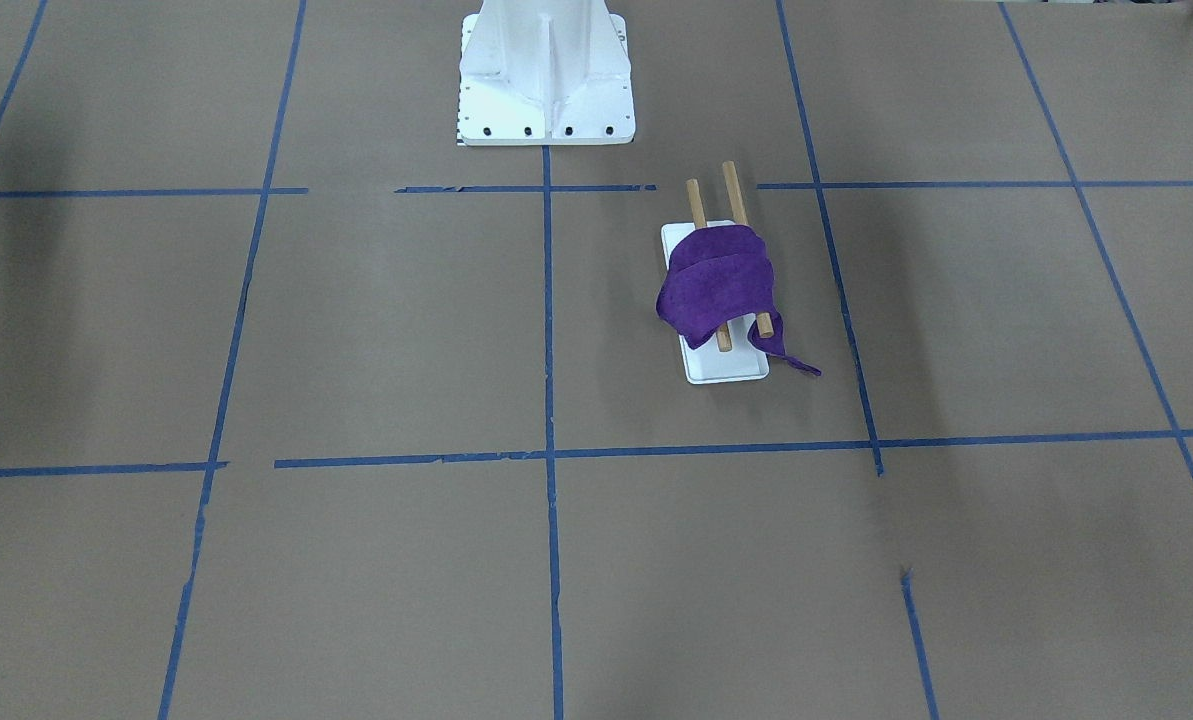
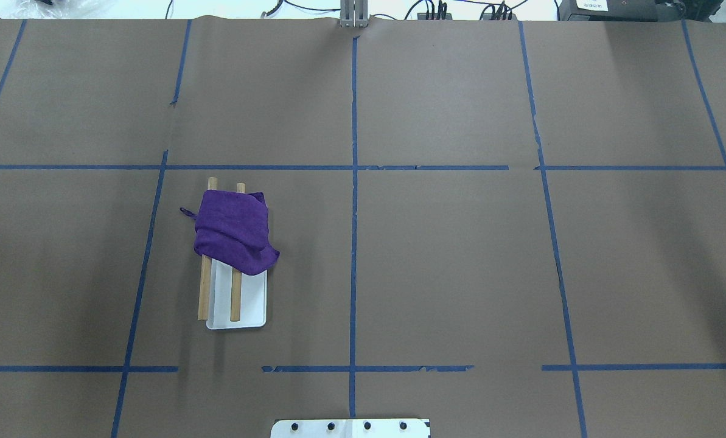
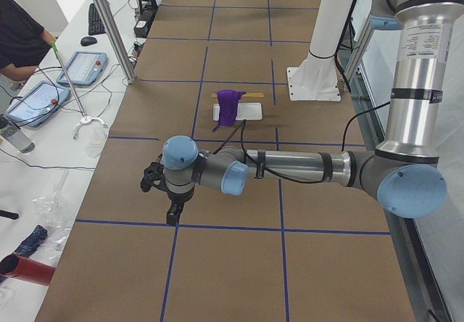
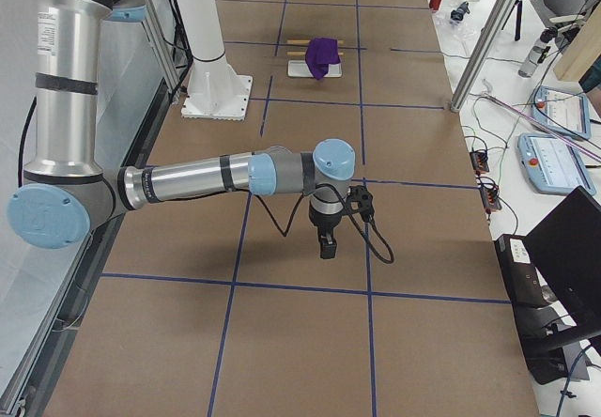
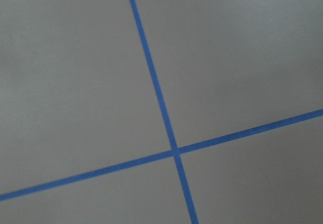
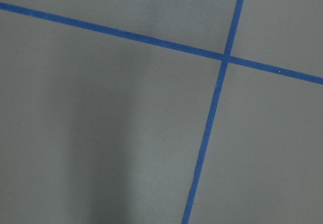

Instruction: Hang towel on rack

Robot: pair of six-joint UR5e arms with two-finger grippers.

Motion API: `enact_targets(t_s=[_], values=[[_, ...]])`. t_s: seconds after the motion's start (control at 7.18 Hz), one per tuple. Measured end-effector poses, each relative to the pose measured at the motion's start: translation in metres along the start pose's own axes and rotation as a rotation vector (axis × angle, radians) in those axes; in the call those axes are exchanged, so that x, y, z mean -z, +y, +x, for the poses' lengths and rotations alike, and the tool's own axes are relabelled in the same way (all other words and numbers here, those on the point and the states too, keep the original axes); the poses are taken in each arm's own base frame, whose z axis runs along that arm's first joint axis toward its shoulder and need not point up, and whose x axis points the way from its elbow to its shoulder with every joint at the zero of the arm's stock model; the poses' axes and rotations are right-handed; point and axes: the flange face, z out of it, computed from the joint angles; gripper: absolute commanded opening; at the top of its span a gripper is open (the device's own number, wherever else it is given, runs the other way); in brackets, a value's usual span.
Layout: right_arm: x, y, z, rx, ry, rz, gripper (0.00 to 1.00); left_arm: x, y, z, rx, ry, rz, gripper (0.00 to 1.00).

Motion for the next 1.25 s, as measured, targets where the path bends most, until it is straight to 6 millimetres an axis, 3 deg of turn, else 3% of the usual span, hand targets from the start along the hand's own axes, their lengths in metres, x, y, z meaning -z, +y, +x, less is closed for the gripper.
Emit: enact_targets(t_s=[0.28,0.7,1.25], values=[[-0.003,0.005,0.007,-0.014,-0.020,-0.018,1.00,0.017,0.008,0.006,0.030,0.013,-0.095,1.00],[-0.008,0.009,0.011,-0.107,-0.029,-0.027,1.00,0.039,0.034,0.029,-0.001,0.021,-0.075,1.00],[-0.020,0.020,0.020,-0.118,-0.032,-0.031,1.00,0.040,0.039,0.040,-0.012,0.064,-0.067,1.00]])
